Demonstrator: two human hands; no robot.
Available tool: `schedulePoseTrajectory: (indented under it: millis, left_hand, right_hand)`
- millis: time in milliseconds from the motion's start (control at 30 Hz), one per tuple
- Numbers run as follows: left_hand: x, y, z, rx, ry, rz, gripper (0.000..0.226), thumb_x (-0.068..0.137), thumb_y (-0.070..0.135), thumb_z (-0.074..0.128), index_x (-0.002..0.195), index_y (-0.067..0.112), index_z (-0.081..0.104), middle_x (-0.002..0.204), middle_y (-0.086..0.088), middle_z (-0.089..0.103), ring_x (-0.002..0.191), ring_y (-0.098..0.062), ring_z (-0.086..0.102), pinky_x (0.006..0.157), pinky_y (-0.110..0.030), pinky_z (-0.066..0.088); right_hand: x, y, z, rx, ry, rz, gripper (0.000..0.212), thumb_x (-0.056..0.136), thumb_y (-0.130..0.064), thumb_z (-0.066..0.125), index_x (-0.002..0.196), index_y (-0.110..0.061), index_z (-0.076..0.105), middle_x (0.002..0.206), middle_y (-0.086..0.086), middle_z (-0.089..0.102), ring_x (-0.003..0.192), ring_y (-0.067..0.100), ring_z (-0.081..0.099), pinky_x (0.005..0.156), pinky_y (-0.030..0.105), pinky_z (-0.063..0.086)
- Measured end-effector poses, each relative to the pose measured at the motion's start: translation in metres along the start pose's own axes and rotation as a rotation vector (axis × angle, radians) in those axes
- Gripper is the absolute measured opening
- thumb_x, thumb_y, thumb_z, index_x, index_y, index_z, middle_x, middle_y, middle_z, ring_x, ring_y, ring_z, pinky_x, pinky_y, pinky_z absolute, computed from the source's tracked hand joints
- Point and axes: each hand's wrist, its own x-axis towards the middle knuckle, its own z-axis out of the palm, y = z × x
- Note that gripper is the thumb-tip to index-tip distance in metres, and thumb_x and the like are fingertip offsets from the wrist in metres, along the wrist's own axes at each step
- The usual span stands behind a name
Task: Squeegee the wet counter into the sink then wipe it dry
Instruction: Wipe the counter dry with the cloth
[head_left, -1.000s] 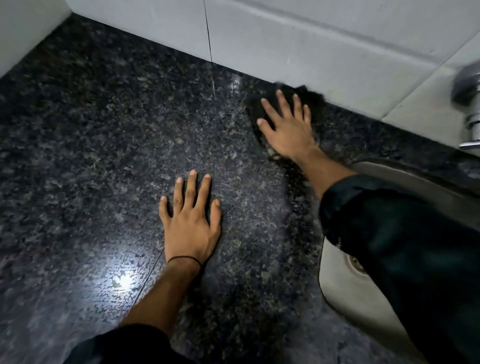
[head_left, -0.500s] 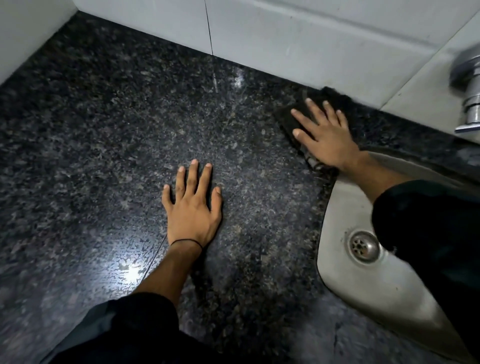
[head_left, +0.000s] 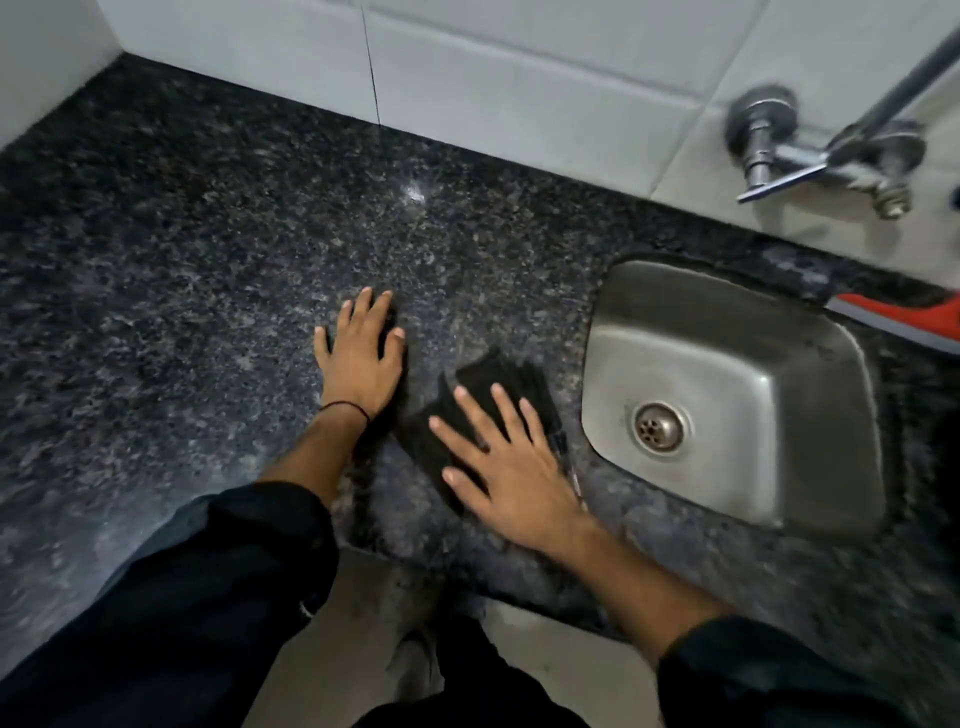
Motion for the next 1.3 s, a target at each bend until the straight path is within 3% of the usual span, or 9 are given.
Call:
schedulePoseTrajectory:
  millis: [67,133,300,467,633,767,900,1133,1300]
  left_hand:
    - [-0.017,-0.002,-0.007,0.029,-0.005,0.025,0.05,0.102,0.036,0.037,0.151,0.029,0.032,0.164,0.003,0.018,0.151,-0.02,0.011,0.119,-0.056,0.003]
    - [-0.049,-0.003,-0.011,0.072,0.019,0.075,0.049,0.102,0.034,0.039,0.15,0.026,0.034,0.163,0.001,0.021,0.151,-0.021,0.013,0.119,-0.056,0.005]
    - [-0.145,0.005,0.005,0.078,-0.049,0.217,0.05,0.097,0.037,0.039,0.146,0.027,0.042,0.161,0.003,0.026,0.15,-0.02,0.018,0.118,-0.055,0.01]
    - [-0.192,0.014,0.023,0.106,-0.113,0.302,0.049,0.1,0.035,0.042,0.148,0.03,0.039,0.163,0.005,0.022,0.151,-0.019,0.016,0.118,-0.053,0.011]
    - [-0.212,0.032,0.034,0.147,-0.179,0.435,0.05,0.101,0.039,0.035,0.15,0.029,0.035,0.164,0.004,0.018,0.151,-0.021,0.013,0.119,-0.052,0.01]
    - [-0.224,0.049,0.053,0.213,-0.334,0.459,0.054,0.102,0.048,0.026,0.155,0.037,0.018,0.165,0.008,0.003,0.152,-0.022,0.0,0.12,-0.055,0.001]
    - [-0.229,0.055,0.059,0.263,-0.38,0.4,0.058,0.101,0.051,0.026,0.155,0.041,0.007,0.165,0.01,-0.006,0.152,-0.022,-0.01,0.12,-0.056,-0.005]
    - [-0.224,0.067,0.048,0.271,-0.377,0.409,0.057,0.099,0.048,0.038,0.153,0.036,0.024,0.165,0.004,0.011,0.151,-0.029,0.006,0.117,-0.062,0.011]
    - [-0.223,0.078,0.05,0.315,-0.294,0.403,0.051,0.097,0.047,0.04,0.146,0.031,0.039,0.156,-0.002,0.031,0.143,-0.034,0.025,0.114,-0.06,0.021]
  right_hand:
    - [-0.042,0.018,0.0,-0.036,-0.03,-0.086,0.055,0.1,-0.059,0.025,0.153,-0.047,0.014,0.165,-0.01,0.0,0.152,0.028,-0.001,0.121,0.05,0.003]
    - [-0.068,0.044,0.002,-0.086,-0.035,-0.006,0.056,0.099,-0.06,0.023,0.153,-0.049,0.013,0.165,-0.012,0.001,0.152,0.026,0.002,0.12,0.053,0.01]
    - [-0.082,0.022,0.014,0.02,0.115,0.684,0.06,0.096,-0.058,0.024,0.154,-0.039,0.024,0.164,0.0,0.02,0.148,0.037,0.017,0.119,0.058,0.012]
    - [-0.097,-0.046,0.025,0.033,0.14,0.531,0.058,0.098,-0.054,0.029,0.153,-0.039,0.025,0.164,-0.004,0.017,0.146,0.036,0.023,0.118,0.057,0.013]
    - [-0.161,-0.012,0.022,-0.016,0.028,0.267,0.056,0.1,-0.061,0.021,0.153,-0.048,0.01,0.165,-0.014,0.002,0.134,0.037,0.039,0.119,0.054,0.011]
    - [-0.207,0.049,0.021,-0.005,0.061,0.607,0.057,0.095,-0.067,0.013,0.15,-0.055,0.007,0.164,-0.017,-0.006,0.139,0.038,0.033,0.118,0.052,0.009]
    - [-0.225,0.066,0.019,0.172,0.08,0.974,0.059,0.096,-0.066,0.024,0.151,-0.052,0.009,0.165,-0.002,-0.012,0.15,0.037,-0.005,0.12,0.052,-0.004]
    - [-0.226,0.057,0.016,0.255,0.076,0.97,0.064,0.094,-0.069,0.026,0.152,-0.05,0.009,0.165,0.0,-0.012,0.15,0.033,-0.013,0.118,0.048,-0.009]
    - [-0.223,0.058,0.022,0.095,0.268,0.971,0.047,0.103,-0.038,0.035,0.15,-0.036,0.035,0.162,0.008,0.02,0.147,0.039,0.014,0.117,0.051,0.015]
